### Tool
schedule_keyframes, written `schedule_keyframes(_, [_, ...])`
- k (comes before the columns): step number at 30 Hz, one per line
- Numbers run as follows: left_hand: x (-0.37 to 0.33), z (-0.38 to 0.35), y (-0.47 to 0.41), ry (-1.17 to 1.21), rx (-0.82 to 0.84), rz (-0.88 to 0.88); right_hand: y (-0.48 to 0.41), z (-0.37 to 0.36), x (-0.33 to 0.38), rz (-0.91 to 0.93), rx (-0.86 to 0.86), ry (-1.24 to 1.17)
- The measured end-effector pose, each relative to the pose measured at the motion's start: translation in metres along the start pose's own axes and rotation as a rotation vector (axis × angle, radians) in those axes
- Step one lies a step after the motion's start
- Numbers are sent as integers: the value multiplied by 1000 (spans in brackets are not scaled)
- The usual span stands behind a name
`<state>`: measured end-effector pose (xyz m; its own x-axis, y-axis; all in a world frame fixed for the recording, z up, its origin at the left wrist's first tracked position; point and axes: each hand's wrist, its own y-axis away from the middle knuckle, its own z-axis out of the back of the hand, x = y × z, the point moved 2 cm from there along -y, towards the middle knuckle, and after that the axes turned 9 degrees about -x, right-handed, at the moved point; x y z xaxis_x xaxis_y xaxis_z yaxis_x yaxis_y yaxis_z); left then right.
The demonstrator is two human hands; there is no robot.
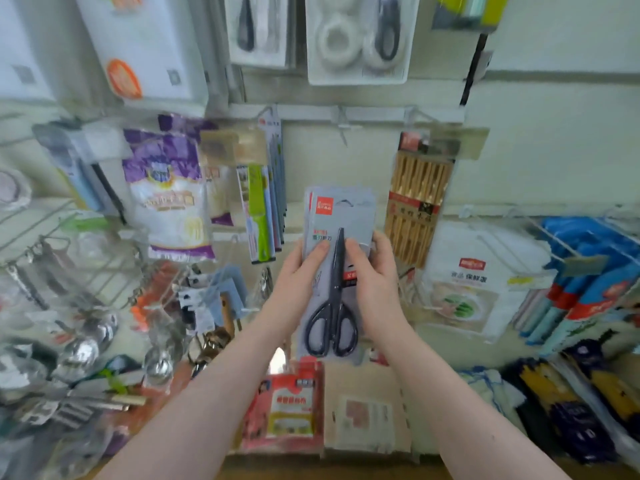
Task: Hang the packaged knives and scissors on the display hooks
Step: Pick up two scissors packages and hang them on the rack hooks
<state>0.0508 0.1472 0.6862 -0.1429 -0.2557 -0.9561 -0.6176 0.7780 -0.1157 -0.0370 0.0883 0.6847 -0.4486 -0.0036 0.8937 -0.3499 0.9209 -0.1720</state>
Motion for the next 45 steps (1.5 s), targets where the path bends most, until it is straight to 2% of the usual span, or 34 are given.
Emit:
schedule_keyframes(4, [-17,7,-21,149,66,125,-15,-22,7,83,-33,26])
schedule_keyframes(7, [-24,8,-32,165,132,257,-26,-33,14,117,-34,86])
schedule_keyframes(10, [-29,6,-41,178,233,356,-39,-38,18,176,-111,244])
schedule_keyframes(13, [-29,4,-52,207,268,375,-55,-37,17,226,-160,370])
schedule_keyframes(17, [-27,-1,-61,166,280,385,-71,-34,9,166,-157,369])
schedule_keyframes(23, [-24,7,-79,74,163,330,-89,-37,7,167,-116,305])
schedule_keyframes(30, [-13,17,-95,52,122,296,-106,-31,6,209,-111,309])
schedule_keyframes(32, [-12,17,-99,16,80,249,-112,-26,6,208,-123,298])
schedule_keyframes(37, [-17,26,-113,-235,-150,83,-126,-18,6,203,-137,329])
schedule_keyframes(42, [-29,29,-116,-383,-202,-85,-136,-13,2,200,-163,312])
schedule_keyframes(45, [-30,28,-117,-419,-258,-93,-140,-14,-3,198,-173,323])
